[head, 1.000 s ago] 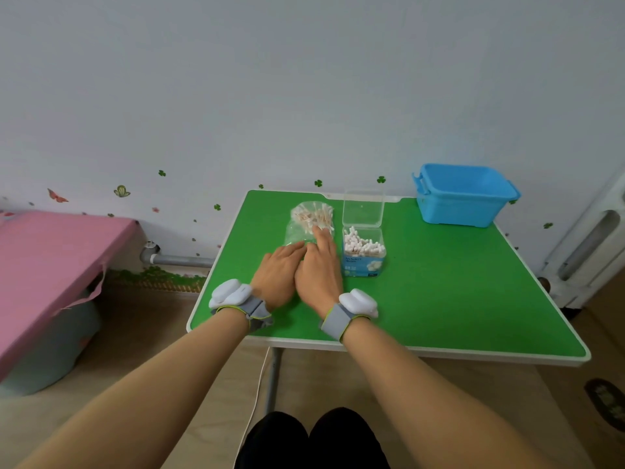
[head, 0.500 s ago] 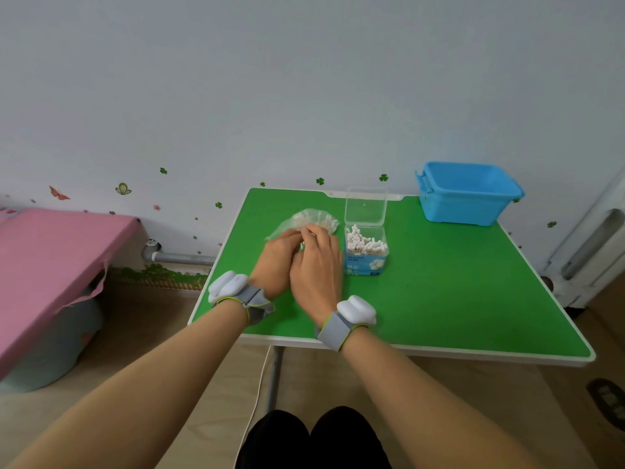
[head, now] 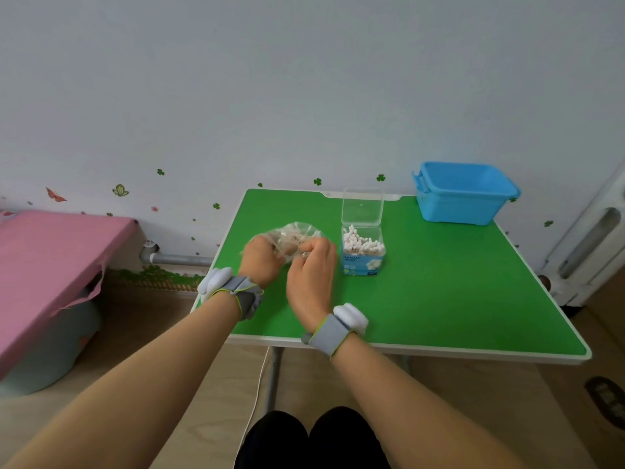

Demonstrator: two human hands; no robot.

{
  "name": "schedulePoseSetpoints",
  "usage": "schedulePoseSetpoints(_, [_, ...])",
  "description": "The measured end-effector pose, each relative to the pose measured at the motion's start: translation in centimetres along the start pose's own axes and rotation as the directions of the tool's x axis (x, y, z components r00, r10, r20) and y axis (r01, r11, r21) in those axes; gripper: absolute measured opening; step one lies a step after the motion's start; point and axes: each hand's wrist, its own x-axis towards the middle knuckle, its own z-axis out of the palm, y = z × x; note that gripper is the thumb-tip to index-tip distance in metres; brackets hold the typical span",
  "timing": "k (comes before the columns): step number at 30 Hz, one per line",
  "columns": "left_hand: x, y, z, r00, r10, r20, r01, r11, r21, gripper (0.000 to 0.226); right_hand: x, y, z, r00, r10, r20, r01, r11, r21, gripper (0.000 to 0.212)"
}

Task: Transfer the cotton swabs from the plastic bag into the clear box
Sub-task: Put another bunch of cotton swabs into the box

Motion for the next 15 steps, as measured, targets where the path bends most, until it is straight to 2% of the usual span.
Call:
schedulePoseSetpoints(3, [0.5,-0.4,0.2,0.993,-0.115,-0.033,0.112,0.990,-0.089,0.028,1.1,0.2,0.5,0.946,0.308,0.105,-0.313,0.949,0.038,0.019])
schedulePoseSetpoints(5, [0.9,-0.6,0.2,0.982,-0.185,-0.033,0.180,0.976,-0.119,0.047,2.0,0.2,0.8,0.887,0.436,0.153,-0.452,0.887,0.097,0.020])
schedulePoseSetpoints(7, [1.3,-0.9,0.1,0.972,-0.234,-0.018,0.229,0.961,-0.155,0.052,3.0,0.2,1.3,0.829,0.530,0.178,-0.556,0.814,0.165,0.032])
schedulePoseSetpoints(11, [1.2,-1.0,-0.1,0.974,-0.224,0.015,0.222,0.952,-0.212,0.041,4.9,0.1,2.2,0.747,0.623,0.231,-0.665,0.700,0.262,0.039])
schedulePoseSetpoints(15, [0.4,-0.9,-0.3,0.994,-0.098,0.046,0.105,0.976,-0.189,0.035,5.6,0.4,2.4,0.680,0.650,0.338,-0.730,0.561,0.391,0.015])
